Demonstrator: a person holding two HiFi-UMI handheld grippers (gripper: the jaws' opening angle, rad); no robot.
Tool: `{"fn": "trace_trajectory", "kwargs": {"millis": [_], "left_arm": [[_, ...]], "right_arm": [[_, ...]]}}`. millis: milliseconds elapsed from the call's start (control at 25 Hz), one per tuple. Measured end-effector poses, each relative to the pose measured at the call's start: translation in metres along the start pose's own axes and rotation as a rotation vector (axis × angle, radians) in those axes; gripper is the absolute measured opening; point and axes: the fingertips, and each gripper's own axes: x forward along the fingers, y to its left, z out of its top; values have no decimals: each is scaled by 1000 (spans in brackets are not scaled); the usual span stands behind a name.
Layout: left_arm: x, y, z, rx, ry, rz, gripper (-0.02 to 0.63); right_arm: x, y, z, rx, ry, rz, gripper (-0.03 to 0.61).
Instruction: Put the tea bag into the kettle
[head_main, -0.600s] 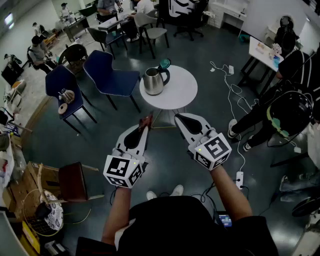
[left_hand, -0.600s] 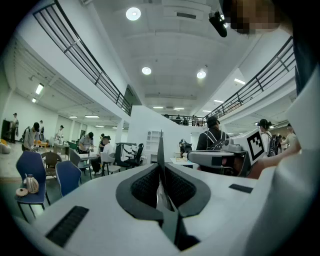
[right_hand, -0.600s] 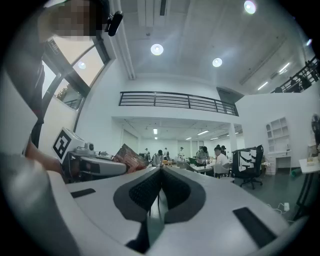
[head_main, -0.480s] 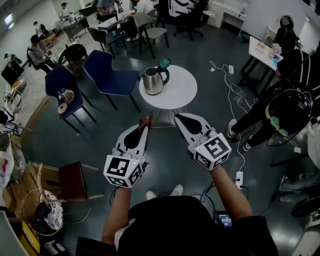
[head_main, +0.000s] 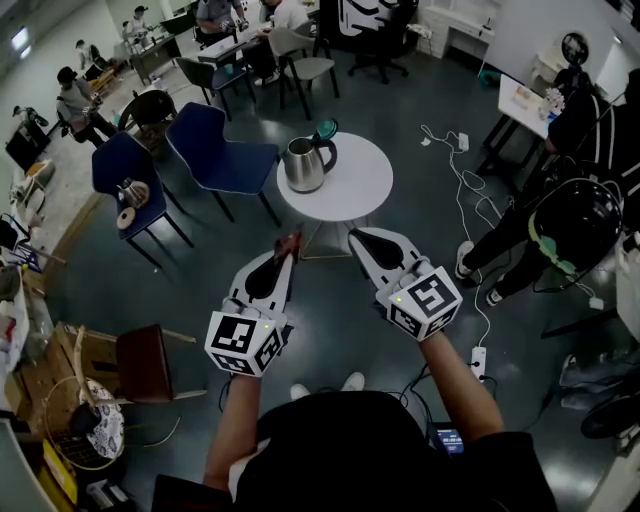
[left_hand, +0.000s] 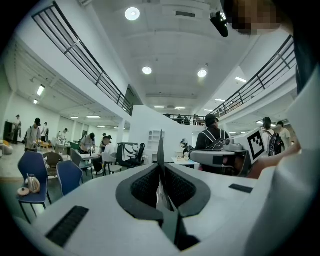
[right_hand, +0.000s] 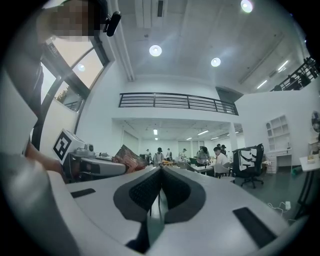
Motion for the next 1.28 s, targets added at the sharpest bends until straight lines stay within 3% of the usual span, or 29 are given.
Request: {"fn": "trace_trajectory", "kwargs": {"millis": [880, 1280], "left_arm": [[30, -34, -14, 4, 7, 49, 29], [43, -24, -14, 4, 14, 62, 29]], "right_arm": [[-29, -44, -16, 17, -2, 38, 18], [-13, -54, -17, 31, -9, 54, 18]]}}
